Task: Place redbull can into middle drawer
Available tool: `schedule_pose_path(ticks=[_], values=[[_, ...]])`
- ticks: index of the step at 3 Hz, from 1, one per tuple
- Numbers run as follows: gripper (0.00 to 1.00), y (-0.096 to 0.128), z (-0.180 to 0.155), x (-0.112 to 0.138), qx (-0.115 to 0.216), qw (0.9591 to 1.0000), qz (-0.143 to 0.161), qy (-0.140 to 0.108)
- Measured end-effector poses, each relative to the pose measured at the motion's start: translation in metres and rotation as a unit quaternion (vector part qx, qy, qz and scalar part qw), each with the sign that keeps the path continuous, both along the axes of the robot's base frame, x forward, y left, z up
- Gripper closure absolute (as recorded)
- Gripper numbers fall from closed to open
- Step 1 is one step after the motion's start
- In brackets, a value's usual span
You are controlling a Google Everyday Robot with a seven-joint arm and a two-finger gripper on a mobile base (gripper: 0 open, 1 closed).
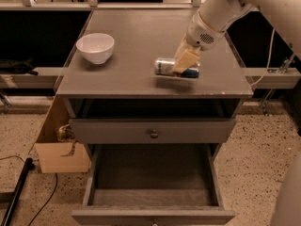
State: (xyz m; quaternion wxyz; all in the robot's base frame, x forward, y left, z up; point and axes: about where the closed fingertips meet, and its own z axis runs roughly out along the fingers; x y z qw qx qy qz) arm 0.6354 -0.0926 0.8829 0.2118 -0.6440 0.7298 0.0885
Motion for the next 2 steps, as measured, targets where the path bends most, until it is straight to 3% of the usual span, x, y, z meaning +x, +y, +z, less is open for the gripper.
schedule_pose_path(ticks=[1, 2], values=[[1.00, -0.019, 0.019, -0.035, -0.004, 0.9999, 0.000, -0.011], [1.00, -0.039, 0.015, -0.081, -0.018, 0.9998, 0.007, 0.006]])
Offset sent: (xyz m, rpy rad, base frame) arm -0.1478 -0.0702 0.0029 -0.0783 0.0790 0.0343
